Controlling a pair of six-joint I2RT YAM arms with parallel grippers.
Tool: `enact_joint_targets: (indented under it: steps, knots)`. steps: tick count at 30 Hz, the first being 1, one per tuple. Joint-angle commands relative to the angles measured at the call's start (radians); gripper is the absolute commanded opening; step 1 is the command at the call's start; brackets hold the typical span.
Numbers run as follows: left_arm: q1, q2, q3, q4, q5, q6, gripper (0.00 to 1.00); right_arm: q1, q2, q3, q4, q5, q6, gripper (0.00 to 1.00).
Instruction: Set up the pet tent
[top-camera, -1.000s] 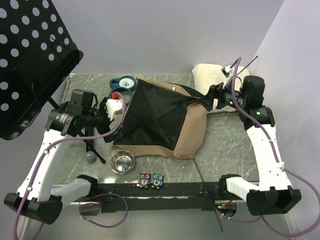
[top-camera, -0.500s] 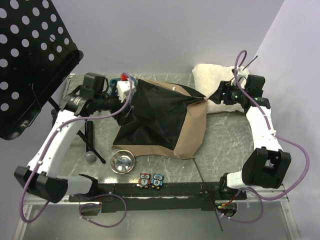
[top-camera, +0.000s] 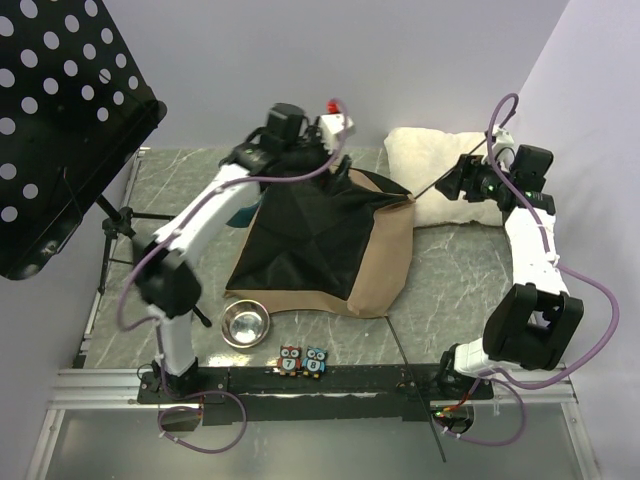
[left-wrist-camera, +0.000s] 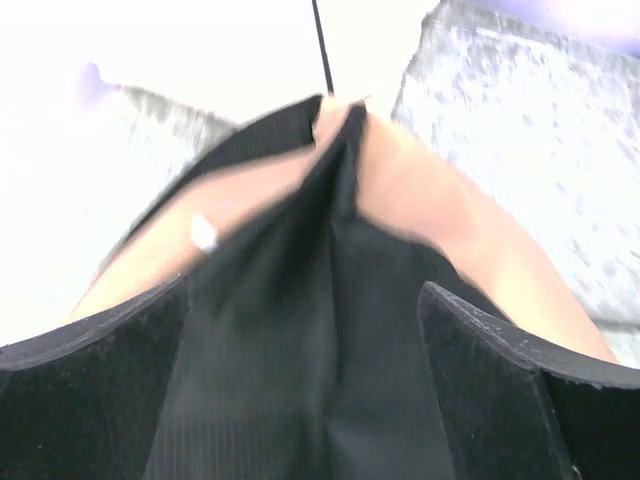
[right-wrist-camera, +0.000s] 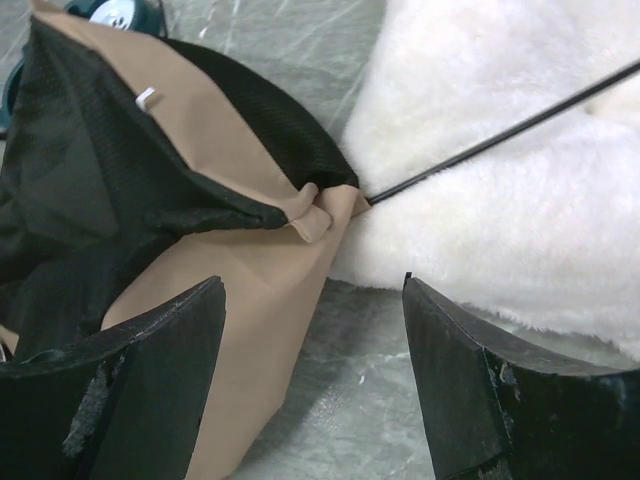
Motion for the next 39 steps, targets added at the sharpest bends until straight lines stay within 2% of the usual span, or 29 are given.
enact_joint_targets:
  steps: [1,4,9,16,21,28,34,38,39]
  knots:
    - [-0.028,0.157,0.113,0.178,0.090,-0.010,1.00,-0.002,-0.034,0.027,-0.012,-0.057,-0.094,0.78]
    - [-0.061,0.237,0.141,0.294,0.116,-0.006,1.00,-0.013,-0.054,-0.003,-0.009,-0.031,-0.118,0.78]
    - [-0.130,0.331,0.162,0.405,0.078,0.042,0.99,-0.048,-0.058,-0.030,0.014,-0.028,-0.091,0.79]
    - [-0.201,0.449,0.213,0.439,-0.008,0.220,0.88,-0.090,-0.025,-0.032,0.059,-0.031,-0.041,0.81]
    - [-0.236,0.562,0.318,0.414,-0.121,0.332,0.68,-0.116,-0.009,-0.027,0.066,-0.057,-0.025,0.82]
    - [-0.241,0.635,0.335,0.437,-0.259,0.436,0.47,-0.126,-0.020,-0.055,0.074,-0.083,-0.038,0.82]
    - [-0.241,0.659,0.337,0.433,-0.264,0.470,0.31,-0.126,-0.008,-0.053,0.073,-0.088,-0.041,0.82]
    - [-0.243,0.632,0.333,0.471,-0.241,0.432,0.02,-0.129,-0.001,-0.040,0.069,-0.077,-0.047,0.82]
    - [-0.240,0.612,0.317,0.500,-0.241,0.407,0.01,-0.131,0.002,-0.033,0.071,-0.076,-0.044,0.82]
